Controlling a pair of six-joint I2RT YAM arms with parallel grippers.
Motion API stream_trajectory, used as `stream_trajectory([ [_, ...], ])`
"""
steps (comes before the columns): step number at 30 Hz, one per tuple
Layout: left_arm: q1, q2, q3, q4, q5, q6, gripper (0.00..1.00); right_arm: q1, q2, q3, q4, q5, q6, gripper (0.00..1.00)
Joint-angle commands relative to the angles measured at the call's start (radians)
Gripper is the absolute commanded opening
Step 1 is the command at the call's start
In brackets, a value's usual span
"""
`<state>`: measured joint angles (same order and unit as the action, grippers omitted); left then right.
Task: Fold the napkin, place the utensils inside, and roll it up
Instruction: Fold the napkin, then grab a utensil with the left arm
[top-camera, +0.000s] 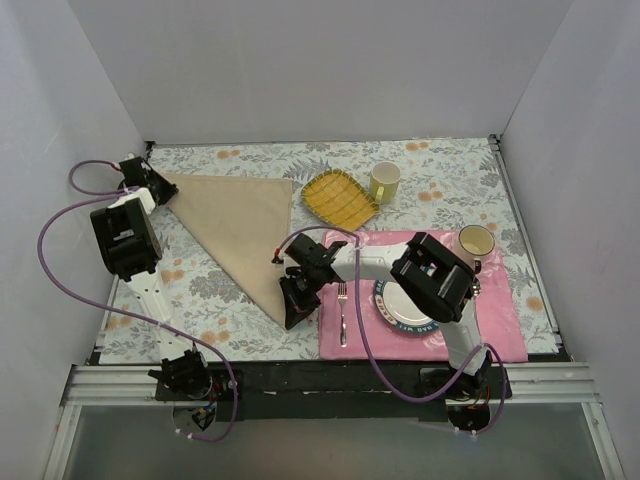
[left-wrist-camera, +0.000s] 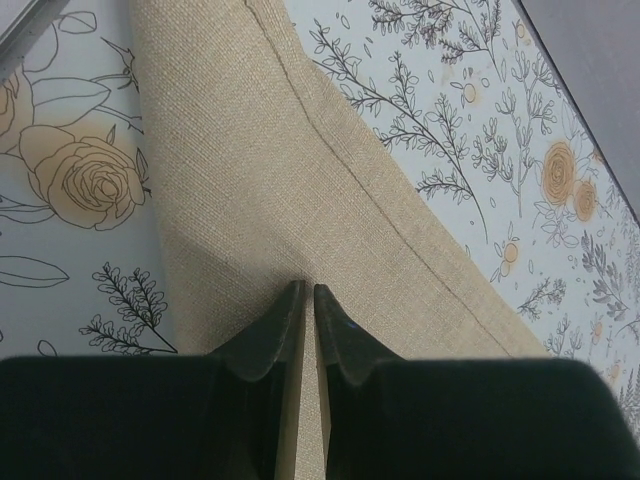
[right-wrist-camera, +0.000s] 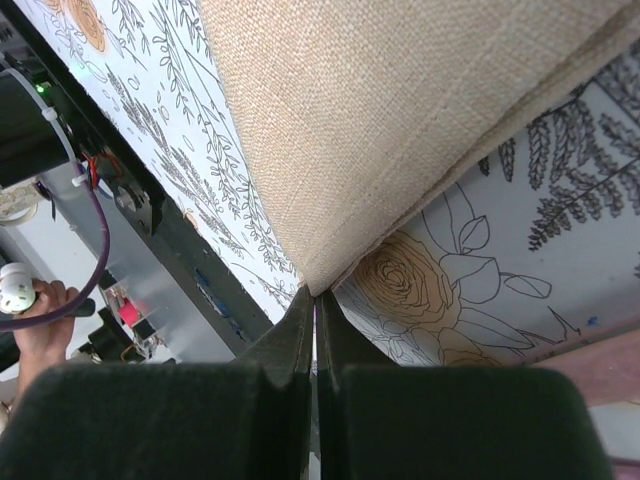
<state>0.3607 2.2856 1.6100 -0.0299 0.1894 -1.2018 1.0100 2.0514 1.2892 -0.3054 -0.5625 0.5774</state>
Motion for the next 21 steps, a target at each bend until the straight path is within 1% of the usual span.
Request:
stream_trajectory([
  [1,0.007,0.015,0.025,-0.054,-0.038,0.062,0.08,0.010,-0.011,-0.047,-0.058,0.036,-0.048,0.01],
  [2,0.006,0.006,0.027,-0.059,-0.033,0.064,0.08,0.012,-0.014,-0.035,-0.092,0.041,-0.060,0.02],
  [4,0.006,-0.035,0.031,-0.094,-0.025,0.053,0.09,0.010,-0.022,0.002,-0.138,0.052,-0.094,0.07],
  [5,0.004,-0.055,0.036,-0.106,-0.022,0.047,0.14,0.010,-0.023,0.062,-0.205,0.052,-0.132,0.13],
  [6,0.001,-0.083,0.030,-0.117,-0.024,0.042,0.17,0.012,-0.023,0.091,-0.242,0.055,-0.152,0.16],
  [7,-0.003,-0.145,0.016,-0.139,-0.034,0.036,0.20,0.010,-0.026,0.129,-0.289,0.058,-0.172,0.22],
  [8,-0.009,-0.184,-0.016,-0.149,-0.059,0.028,0.25,0.009,-0.031,0.195,-0.328,0.058,-0.210,0.31],
  [9,-0.022,-0.219,-0.042,-0.159,-0.065,0.025,0.29,0.010,-0.045,0.234,-0.415,0.071,-0.224,0.37],
  [10,-0.031,-0.256,-0.070,-0.171,-0.076,0.021,0.33,0.007,-0.059,0.258,-0.444,0.079,-0.235,0.42],
  [11,-0.043,-0.337,-0.099,-0.174,-0.088,0.002,0.36,0.006,-0.094,0.275,-0.466,0.081,-0.244,0.51],
  [12,-0.067,-0.372,-0.163,-0.180,-0.099,-0.008,0.40,0.004,-0.112,0.309,-0.510,0.079,-0.261,0.55],
  [13,-0.083,-0.411,-0.189,-0.208,-0.103,-0.019,0.41,-0.005,-0.132,0.318,-0.529,0.084,-0.266,0.57],
  [14,-0.100,-0.469,-0.217,-0.229,-0.116,-0.031,0.43,-0.011,-0.172,0.321,-0.550,0.098,-0.271,0.63],
  [16,-0.176,-0.526,-0.265,-0.312,-0.166,-0.059,0.44,-0.039,-0.215,0.289,-0.573,0.111,-0.274,0.65],
  [17,-0.212,-0.547,-0.275,-0.341,-0.176,-0.067,0.44,-0.053,-0.262,0.268,-0.580,0.122,-0.275,0.67],
  [18,-0.289,-0.592,-0.282,-0.375,-0.233,-0.093,0.45,-0.068,-0.289,0.218,-0.580,0.137,-0.274,0.67],
  [19,-0.331,-0.612,-0.300,-0.437,-0.246,-0.105,0.45,-0.105,-0.316,0.193,-0.590,0.151,-0.274,0.67],
  [20,-0.386,-0.638,-0.312,-0.467,-0.267,-0.114,0.46,-0.125,-0.374,0.168,-0.597,0.173,-0.272,0.67],
  [21,-0.473,-0.681,-0.320,-0.504,-0.303,-0.134,0.46,-0.146,-0.404,0.142,-0.607,0.223,-0.272,0.68],
])
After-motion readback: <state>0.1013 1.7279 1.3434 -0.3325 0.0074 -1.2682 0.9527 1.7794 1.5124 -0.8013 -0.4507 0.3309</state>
